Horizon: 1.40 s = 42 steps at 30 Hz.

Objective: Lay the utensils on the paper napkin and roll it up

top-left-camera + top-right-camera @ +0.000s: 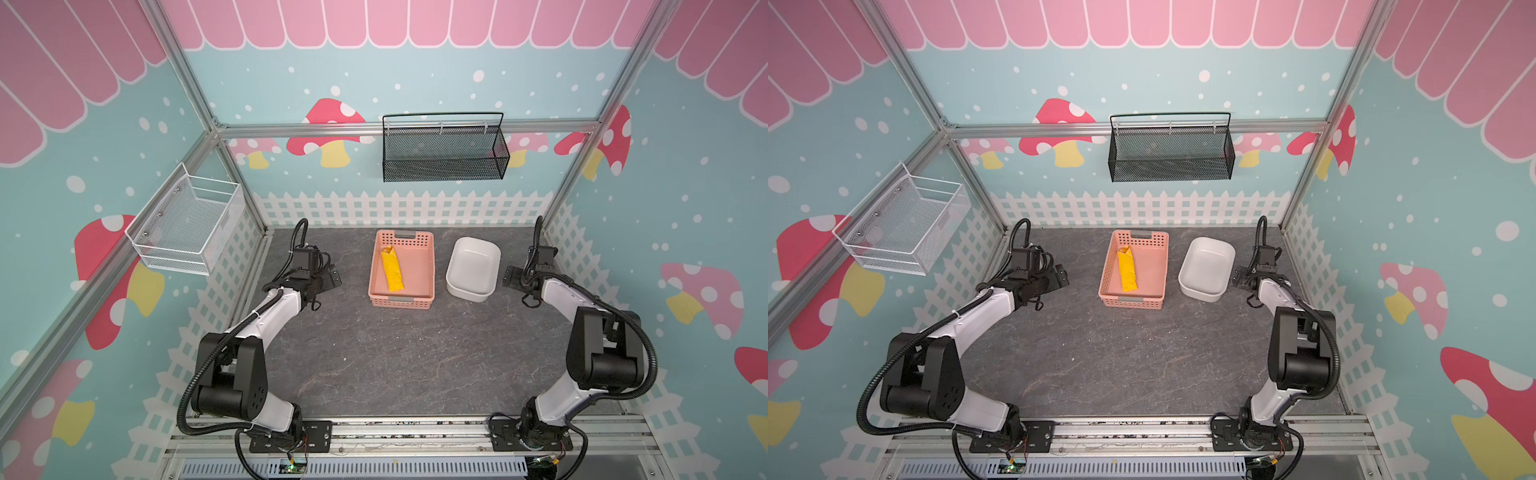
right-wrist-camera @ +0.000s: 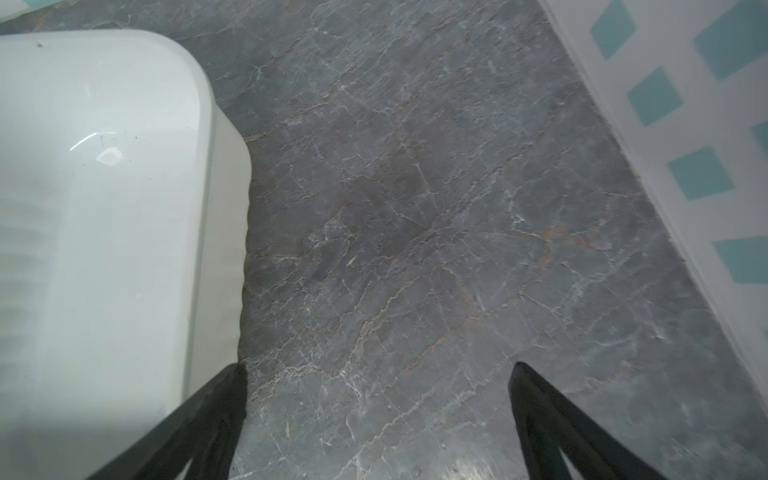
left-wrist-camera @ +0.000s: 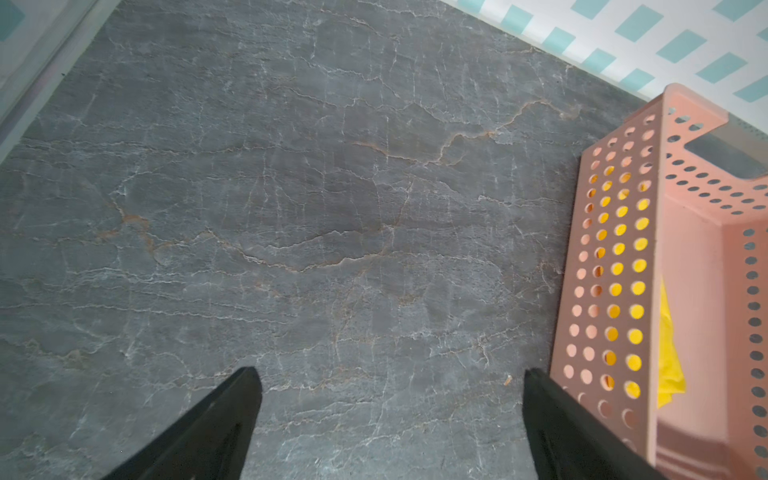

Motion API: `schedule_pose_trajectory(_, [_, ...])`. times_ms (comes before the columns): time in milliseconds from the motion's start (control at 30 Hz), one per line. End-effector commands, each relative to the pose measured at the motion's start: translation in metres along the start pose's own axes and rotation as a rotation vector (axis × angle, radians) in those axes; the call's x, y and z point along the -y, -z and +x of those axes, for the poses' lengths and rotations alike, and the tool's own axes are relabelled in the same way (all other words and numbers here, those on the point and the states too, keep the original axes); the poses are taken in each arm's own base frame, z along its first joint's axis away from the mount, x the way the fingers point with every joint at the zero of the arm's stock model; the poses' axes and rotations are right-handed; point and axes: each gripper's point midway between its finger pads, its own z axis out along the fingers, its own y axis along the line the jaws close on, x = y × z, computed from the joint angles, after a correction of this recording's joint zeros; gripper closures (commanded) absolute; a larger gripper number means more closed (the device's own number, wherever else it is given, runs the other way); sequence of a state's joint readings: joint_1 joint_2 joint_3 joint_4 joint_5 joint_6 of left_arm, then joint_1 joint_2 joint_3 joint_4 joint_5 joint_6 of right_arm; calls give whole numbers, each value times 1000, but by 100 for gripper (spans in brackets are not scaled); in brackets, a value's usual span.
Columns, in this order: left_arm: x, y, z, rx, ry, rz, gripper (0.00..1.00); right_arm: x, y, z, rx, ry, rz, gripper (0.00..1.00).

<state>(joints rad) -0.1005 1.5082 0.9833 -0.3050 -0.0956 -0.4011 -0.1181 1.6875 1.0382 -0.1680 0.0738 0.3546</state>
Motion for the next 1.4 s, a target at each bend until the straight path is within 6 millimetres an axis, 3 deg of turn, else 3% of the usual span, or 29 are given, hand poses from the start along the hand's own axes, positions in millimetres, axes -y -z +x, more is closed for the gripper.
schedule_pose_trajectory(0, [-8, 7, -8, 61, 3, -39, 0, -23, -9, -2, 36, 58, -133, 1])
schedule_pose_trajectory(267, [-23, 6, -7, 89, -18, -109, 0, -38, -25, -2, 93, 174, -210, 1])
schedule_pose_trajectory(567, [-53, 5, -18, 186, -52, -271, 0, -46, -6, -16, 371, 312, -247, 1])
schedule_pose_trajectory(800, [-57, -7, -30, 249, -102, -291, 0, -51, -12, -5, 363, 330, -276, 1])
schedule_pose_trajectory(1067, [-44, -19, -16, 356, -223, -155, 0, -44, 20, -1, 505, 320, -254, 1])
schedule_pose_trajectory(1167, [-35, -11, -11, 387, -249, -87, 0, -44, 38, 3, 579, 336, -268, 0])
schedule_pose_trajectory(1300, [-39, 8, -11, 489, -221, -71, 0, -45, 68, 11, 708, 358, -290, 0])
schedule_pose_trajectory(1367, [-45, 17, -11, 527, -196, -82, 0, -43, 72, 15, 729, 358, -283, 0])
